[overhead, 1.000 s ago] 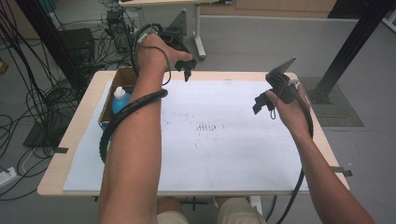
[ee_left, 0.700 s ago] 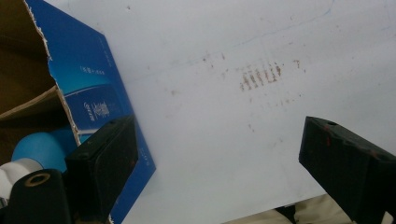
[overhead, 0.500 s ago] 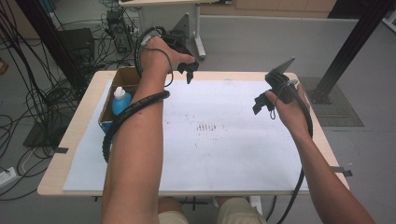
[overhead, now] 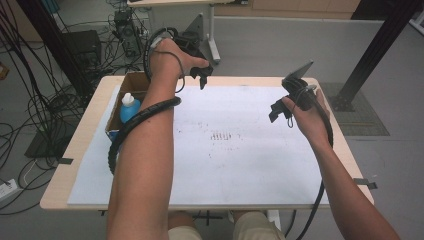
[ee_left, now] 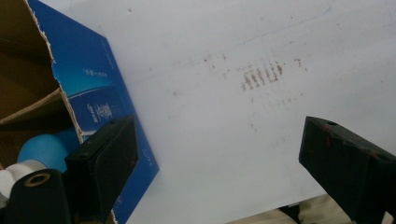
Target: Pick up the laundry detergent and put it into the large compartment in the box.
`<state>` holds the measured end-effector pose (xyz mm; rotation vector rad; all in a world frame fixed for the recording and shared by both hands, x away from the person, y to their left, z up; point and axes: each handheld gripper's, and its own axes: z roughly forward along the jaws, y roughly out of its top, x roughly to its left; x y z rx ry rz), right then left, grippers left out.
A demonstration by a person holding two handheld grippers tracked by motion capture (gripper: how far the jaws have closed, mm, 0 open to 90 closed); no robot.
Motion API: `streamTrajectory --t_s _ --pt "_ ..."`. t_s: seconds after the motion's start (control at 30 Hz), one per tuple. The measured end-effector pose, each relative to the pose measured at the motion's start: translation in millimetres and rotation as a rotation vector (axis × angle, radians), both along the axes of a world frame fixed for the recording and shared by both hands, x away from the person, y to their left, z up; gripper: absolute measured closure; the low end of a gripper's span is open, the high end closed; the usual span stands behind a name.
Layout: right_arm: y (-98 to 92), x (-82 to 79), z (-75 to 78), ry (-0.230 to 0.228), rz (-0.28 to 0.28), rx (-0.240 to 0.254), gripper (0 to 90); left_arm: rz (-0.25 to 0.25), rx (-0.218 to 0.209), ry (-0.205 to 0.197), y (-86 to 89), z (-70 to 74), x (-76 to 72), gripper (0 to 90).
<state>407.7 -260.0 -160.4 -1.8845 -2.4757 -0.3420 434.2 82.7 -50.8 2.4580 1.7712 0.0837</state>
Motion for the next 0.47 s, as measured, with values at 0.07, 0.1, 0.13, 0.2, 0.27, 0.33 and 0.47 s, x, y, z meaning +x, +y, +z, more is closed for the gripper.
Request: streamTrajectory --t_s 0.07,0.1,0.13,0.2,0.27,0.33,0.47 --pt "-0.4 0.2 0.3 0.001 -0.001 0.001 7.7 -0.002 -0.001 0.001 0.9 0.5 0.2 12.4" --pt "-0.4 0.0 0.4 0.000 0.000 0.000 7.7 -0.003 0.001 0.000 0.7 0.4 -0.1 12.4" --pt "-0.4 0.0 0.4 0.000 -0.001 0.000 7.7 -0.003 -0.003 0.000 1.1 0.4 -0.2 12.4" --pt "0.2 -0.3 0.2 -0.001 -0.003 -0.001 7.7 -0.003 -0.005 -0.003 0.3 0.2 -0.7 12.5" --pt "0.5 -0.6 0.1 0.000 0.000 0.000 7.7 -0.007 -0.009 -0.003 -0.3 0.2 -0.4 12.6" --pt "0.8 -1.4 0.4 -0.001 -0.004 -0.001 7.6 -0.006 -0.011 -0.002 -1.0 -0.2 -0.6 12.5" --pt "-0.7 -2.8 1.0 -0.006 0.002 0.002 5.9 -0.008 -0.014 0.000 -0.3 -1.0 -0.5 12.5"
